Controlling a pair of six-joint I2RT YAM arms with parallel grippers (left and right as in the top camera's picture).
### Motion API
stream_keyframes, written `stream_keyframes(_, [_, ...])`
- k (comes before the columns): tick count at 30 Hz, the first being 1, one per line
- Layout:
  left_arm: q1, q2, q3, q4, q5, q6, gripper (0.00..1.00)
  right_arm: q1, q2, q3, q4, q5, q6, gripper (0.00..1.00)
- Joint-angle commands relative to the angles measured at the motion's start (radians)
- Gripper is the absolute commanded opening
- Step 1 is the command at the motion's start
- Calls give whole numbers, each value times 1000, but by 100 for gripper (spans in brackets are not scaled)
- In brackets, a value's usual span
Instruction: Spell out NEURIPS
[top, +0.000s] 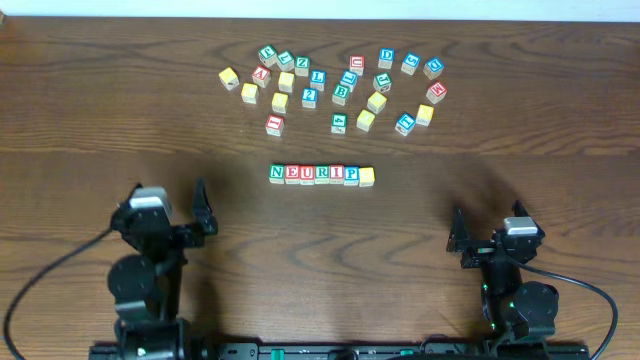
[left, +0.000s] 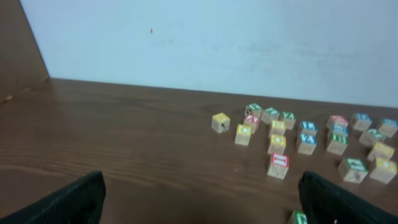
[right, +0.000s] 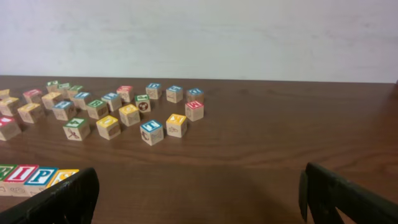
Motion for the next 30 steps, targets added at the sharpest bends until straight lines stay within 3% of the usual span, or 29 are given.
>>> stream_keyframes(1, [3, -103, -85, 32, 5, 48, 98, -10, -6, -1, -4, -5, 6, 99])
stream_keyframes(11, [3, -228, -218, 46, 5, 55, 97, -10, -6, -1, -4, -5, 6, 99])
stream_keyframes(18, [-26, -340, -226, -80, -1, 92, 98, -10, -6, -1, -4, -5, 6, 99])
stream_keyframes(30, [-26, -332, -225, -132, -6, 88, 98, -10, -6, -1, -4, -5, 6, 99])
